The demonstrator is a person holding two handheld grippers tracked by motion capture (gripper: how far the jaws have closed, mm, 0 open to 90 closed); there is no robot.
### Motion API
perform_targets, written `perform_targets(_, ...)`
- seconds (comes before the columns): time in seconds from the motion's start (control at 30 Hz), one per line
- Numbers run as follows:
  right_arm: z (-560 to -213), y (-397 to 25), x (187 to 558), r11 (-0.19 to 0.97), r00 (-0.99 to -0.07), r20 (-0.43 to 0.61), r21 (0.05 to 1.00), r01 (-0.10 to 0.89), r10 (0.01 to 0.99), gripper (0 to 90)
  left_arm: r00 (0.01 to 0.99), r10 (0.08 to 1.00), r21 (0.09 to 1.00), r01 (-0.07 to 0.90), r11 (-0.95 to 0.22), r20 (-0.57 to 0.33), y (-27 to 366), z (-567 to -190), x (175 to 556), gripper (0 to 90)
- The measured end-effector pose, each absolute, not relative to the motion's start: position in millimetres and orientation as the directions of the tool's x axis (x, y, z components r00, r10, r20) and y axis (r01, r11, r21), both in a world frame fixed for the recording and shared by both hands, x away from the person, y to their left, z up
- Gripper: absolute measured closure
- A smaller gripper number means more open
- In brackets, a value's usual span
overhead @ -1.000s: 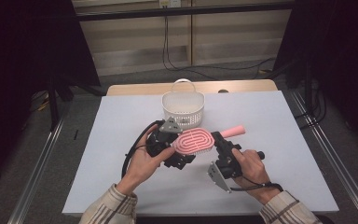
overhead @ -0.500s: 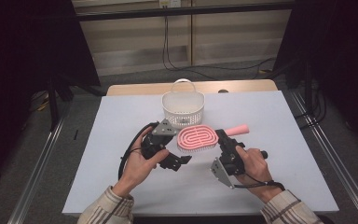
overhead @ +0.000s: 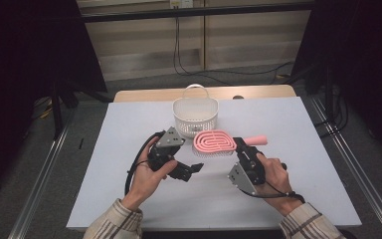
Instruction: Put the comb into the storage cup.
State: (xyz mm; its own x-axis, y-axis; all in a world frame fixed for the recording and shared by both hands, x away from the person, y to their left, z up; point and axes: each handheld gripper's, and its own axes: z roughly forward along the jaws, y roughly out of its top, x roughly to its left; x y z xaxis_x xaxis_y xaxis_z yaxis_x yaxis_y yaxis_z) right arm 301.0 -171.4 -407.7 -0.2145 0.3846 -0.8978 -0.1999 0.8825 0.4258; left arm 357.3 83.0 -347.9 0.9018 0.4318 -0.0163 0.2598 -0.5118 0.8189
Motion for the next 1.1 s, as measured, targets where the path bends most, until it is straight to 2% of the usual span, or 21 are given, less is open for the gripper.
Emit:
perform_targets(0.33, -399.4, -181.2, 305.4, 0.782, -0.309, -0.778, 0.607, -0.144, 0.547, 82.2, 0.895, 0.445, 0.84, 0.254, -0.479, -0.018, 83.4, -352.0, 357.5, 3.8)
perform_targets(0.67, -393.9, -190.3, 309.4, 0.695, -0.366, -0.676, 0.712, -0.1, 0.639, 82.2, 0.891, 0.454, 0.849, 0.25, -0.465, -0.014, 86.7, -350.2, 358.1, 3.8)
perform_targets(1.1, -390.5, -201.4, 316.1, 0.536, -0.444, -0.485, 0.844, -0.012, 0.754, 82.2, 0.871, 0.492, 0.86, 0.254, -0.443, -0.004, 90.9, -348.6, 358.8, 3.3)
